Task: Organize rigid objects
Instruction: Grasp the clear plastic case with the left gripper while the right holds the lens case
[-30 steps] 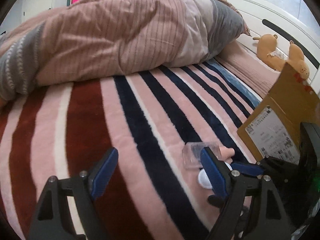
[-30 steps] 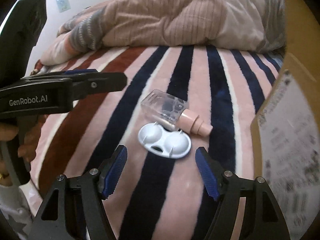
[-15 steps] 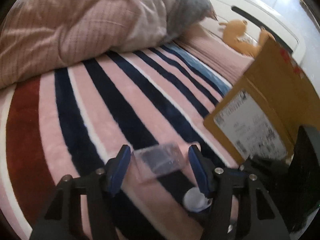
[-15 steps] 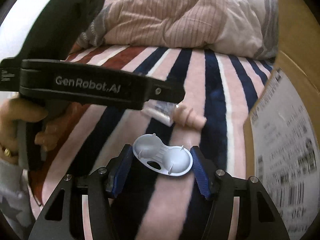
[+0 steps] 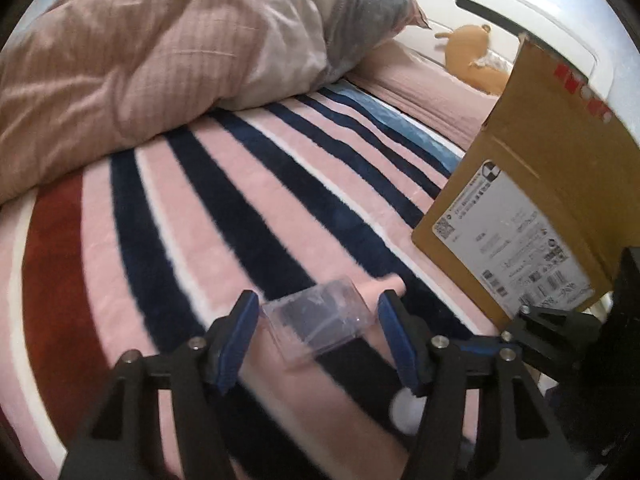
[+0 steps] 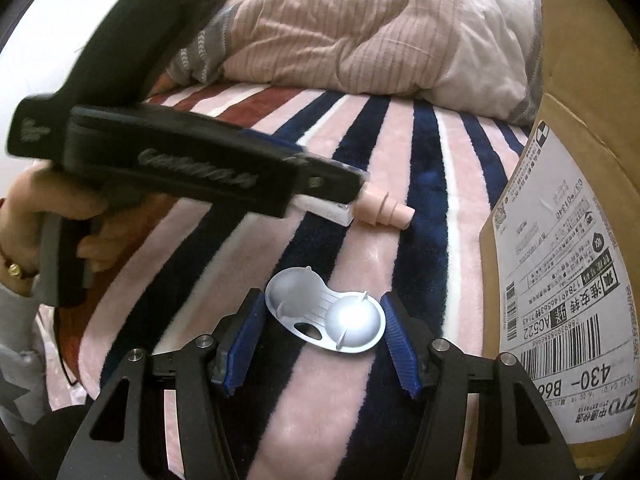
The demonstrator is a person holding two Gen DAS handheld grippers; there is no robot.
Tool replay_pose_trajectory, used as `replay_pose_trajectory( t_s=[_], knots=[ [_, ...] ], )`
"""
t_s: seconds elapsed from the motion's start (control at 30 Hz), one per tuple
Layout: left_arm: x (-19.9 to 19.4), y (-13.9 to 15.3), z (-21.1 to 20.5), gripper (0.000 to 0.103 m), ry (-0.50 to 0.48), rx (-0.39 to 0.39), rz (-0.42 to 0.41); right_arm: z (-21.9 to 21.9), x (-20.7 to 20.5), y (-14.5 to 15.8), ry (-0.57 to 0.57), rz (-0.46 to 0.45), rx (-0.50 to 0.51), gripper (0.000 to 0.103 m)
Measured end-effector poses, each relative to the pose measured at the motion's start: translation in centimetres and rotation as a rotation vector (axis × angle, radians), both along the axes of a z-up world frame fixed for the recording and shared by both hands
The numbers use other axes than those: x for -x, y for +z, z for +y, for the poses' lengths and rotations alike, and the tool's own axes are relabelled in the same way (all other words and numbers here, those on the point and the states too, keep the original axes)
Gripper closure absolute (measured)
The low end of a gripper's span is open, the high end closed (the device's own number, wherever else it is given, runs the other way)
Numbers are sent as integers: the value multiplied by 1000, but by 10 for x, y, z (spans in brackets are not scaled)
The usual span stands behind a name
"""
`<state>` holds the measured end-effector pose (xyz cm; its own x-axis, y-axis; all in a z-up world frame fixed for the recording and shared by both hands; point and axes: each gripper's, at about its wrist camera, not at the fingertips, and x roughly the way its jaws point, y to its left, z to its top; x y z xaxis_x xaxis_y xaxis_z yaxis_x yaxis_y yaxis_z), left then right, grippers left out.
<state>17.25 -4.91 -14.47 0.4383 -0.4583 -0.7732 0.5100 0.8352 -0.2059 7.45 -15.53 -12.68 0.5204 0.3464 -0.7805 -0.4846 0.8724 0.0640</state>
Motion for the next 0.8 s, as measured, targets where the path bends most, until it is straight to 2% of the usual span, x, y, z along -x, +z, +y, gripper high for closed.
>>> replay_pose_trajectory(
  t_s=[0.2,0.4,0.53,0.73,0.8],
  knots=[
    [-2,-2,-6,46,-64,6,30,0,-1,0,2,0,-1,48],
    [22,1,-6,46,-182,-17,77,0,0,1,3,2,-4,48],
    [26,-1,-10,46,-181,-62,57,0,0,0,2,1,-5,48],
    [21,-5,-7,47,-135,-22,70,-3,3,-1,2,2,-14,48],
    [25,-4,-3,47,-88,-29,67,-3,4,0,5,2,-14,48]
  ],
)
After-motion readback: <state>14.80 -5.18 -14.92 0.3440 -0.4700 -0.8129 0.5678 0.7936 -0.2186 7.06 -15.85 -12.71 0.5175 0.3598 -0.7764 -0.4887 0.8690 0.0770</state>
